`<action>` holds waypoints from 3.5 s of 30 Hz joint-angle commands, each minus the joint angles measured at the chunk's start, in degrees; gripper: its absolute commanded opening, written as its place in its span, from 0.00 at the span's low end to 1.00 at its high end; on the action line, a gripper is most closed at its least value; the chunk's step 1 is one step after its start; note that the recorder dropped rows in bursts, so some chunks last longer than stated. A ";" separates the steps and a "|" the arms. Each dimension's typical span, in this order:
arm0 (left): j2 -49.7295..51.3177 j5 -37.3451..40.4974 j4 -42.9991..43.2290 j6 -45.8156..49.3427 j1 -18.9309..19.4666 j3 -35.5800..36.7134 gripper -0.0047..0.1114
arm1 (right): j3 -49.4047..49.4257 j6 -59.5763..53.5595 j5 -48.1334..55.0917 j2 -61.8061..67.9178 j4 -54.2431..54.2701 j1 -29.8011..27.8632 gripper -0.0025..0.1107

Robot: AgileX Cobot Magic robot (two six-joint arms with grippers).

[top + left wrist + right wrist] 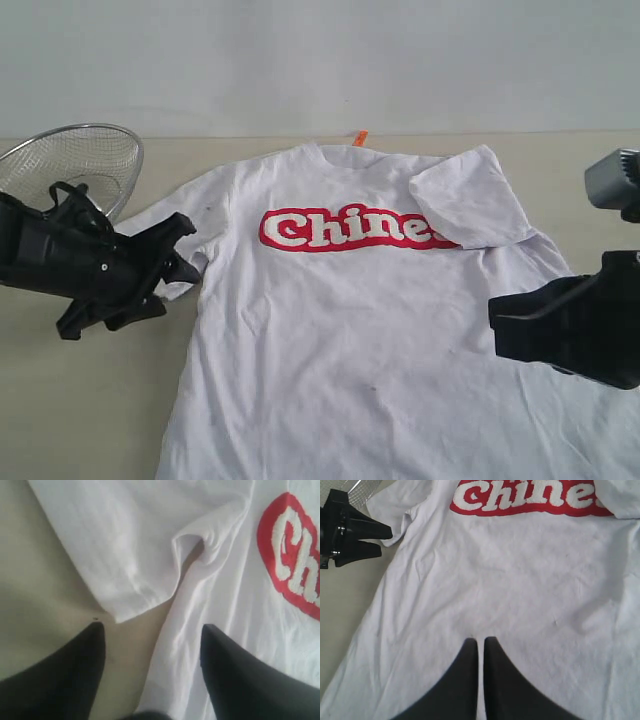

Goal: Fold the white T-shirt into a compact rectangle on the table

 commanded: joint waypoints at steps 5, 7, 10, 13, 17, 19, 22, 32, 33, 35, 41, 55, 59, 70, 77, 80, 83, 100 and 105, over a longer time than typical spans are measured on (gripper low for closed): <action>0.81 -2.15 -0.36 0.42 -0.18 -0.80 0.51 | 0.24 -0.49 0.18 -0.24 0.01 0.06 0.02; 0.81 -2.15 -0.36 0.31 -0.18 -0.96 0.51 | 0.24 -0.49 0.18 -0.24 0.01 0.06 0.02; 0.81 -2.28 -0.36 -0.31 -0.18 -1.06 0.48 | 0.24 -0.49 0.18 -0.24 0.01 0.06 0.02; 0.81 -2.13 -0.36 -0.44 -0.18 -1.06 0.46 | 0.24 -0.49 0.18 -0.24 0.01 0.06 0.02; 0.85 -2.44 -0.36 -0.71 -0.18 -1.06 0.46 | 0.24 -0.49 -0.04 -0.24 0.01 0.06 0.02; 0.85 -3.44 -0.36 -0.71 -0.18 -1.06 0.46 | 0.24 -0.49 -0.04 -0.24 0.01 0.06 0.02; 1.27 -3.44 -0.36 -0.71 -0.18 -1.20 0.46 | 0.24 -0.49 0.09 -0.24 0.01 0.06 0.02; 4.21 -1.90 -0.36 -0.71 -0.18 -3.62 0.46 | 0.24 -0.49 -0.02 -0.24 0.01 0.06 0.02; 4.49 -2.01 -0.36 -0.71 -0.18 -3.62 0.45 | 0.24 -0.49 -0.02 -0.24 0.01 0.06 0.02; 4.75 -2.01 -0.36 -0.71 -0.18 -3.62 0.42 | 0.24 -0.49 -0.15 -0.24 0.01 0.06 0.02; 4.86 -2.64 -0.36 -0.22 -0.18 -3.62 0.17 | 0.24 -0.49 -0.25 -0.24 0.01 0.06 0.02; 4.86 -4.21 -0.36 1.50 -0.18 -4.14 0.08 | 0.24 -0.49 -0.25 -0.24 0.01 0.06 0.02; 4.86 -3.18 -0.36 2.38 -0.18 -5.96 0.08 | 0.24 -0.49 -0.25 -0.24 0.01 0.06 0.02; 4.73 2.20 -0.36 2.38 -0.18 -10.15 0.08 | 0.24 -0.49 -0.25 -0.24 0.01 0.06 0.02; 4.62 2.82 -0.36 3.45 -0.18 -11.77 0.08 | 0.24 -0.49 -0.37 -0.24 0.01 0.06 0.02; 4.53 3.95 -0.36 4.46 -0.18 -12.57 0.08 | 0.24 -0.49 -0.37 -0.24 0.01 0.06 0.02; 4.53 5.24 -0.36 4.87 -0.18 -13.68 0.08 | 0.24 -0.49 -0.37 -0.24 0.01 0.06 0.02; 4.53 6.62 2.24 5.57 -1.05 -15.38 0.08 | 0.24 -0.49 -0.74 -0.24 0.01 0.06 0.02; 5.59 5.86 5.26 5.76 -3.28 -16.92 0.08 | 0.24 -0.49 -1.18 -0.24 0.01 0.06 0.02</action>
